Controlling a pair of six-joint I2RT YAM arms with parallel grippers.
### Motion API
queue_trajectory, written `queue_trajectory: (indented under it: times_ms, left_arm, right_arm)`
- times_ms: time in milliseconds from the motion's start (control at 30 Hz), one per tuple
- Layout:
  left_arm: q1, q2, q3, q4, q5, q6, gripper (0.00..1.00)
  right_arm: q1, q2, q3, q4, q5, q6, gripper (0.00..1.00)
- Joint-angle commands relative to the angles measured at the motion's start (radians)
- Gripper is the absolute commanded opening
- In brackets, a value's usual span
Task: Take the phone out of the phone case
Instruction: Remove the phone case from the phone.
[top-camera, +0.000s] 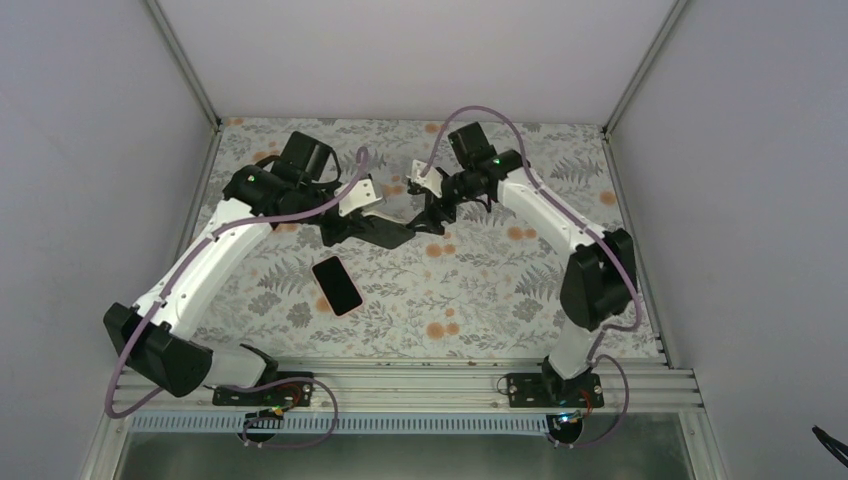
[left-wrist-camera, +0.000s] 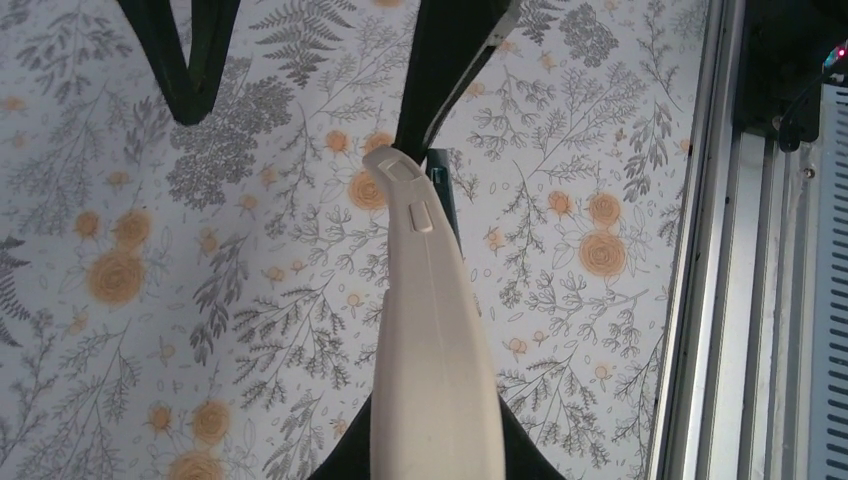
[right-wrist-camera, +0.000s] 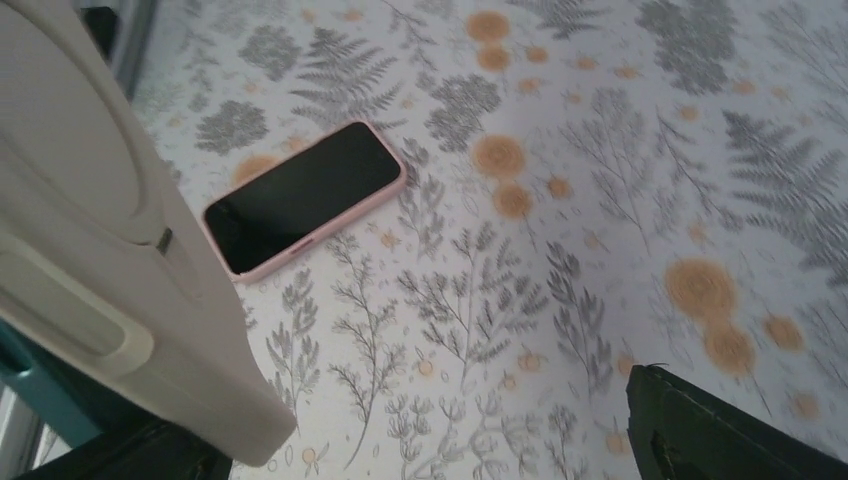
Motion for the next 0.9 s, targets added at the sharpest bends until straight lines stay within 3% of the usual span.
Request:
queue_trajectory:
  times_ms: [0,133,367,567,867]
  left_arm:
    - [-0.007,-0.044,-0.004,0.281,0.123,-0.02,0.02]
    - [0.046,-0.061,-0.047,0.376,0.106,-0.032,0.02]
    - [0.052,-0.138,-0.17,0.668,0.017,-0.063,0.02]
    - [0.072,-0.139,-0.239,0.851,-0.068,-0.078,0.02]
    - [0.083,-0.07,-0.275,1.084,-0.237,-0.073,0.02]
  right_arm:
    - [0.08,0.111,0.187,-0.181,-0.357,-0.121,0.96]
    - [0.125,0.218,0.343,-0.409,-0.459,-0.26,0.94]
    - [0.163,0.314,0.443,-0.545,-0.6,-0.331,0.88]
    - [0.185,0.306,0.443,-0.546,-0.646,-0.321,0.84]
    - [0.248,0.295,0.392,-0.546,-0.677,-0.294,0.63]
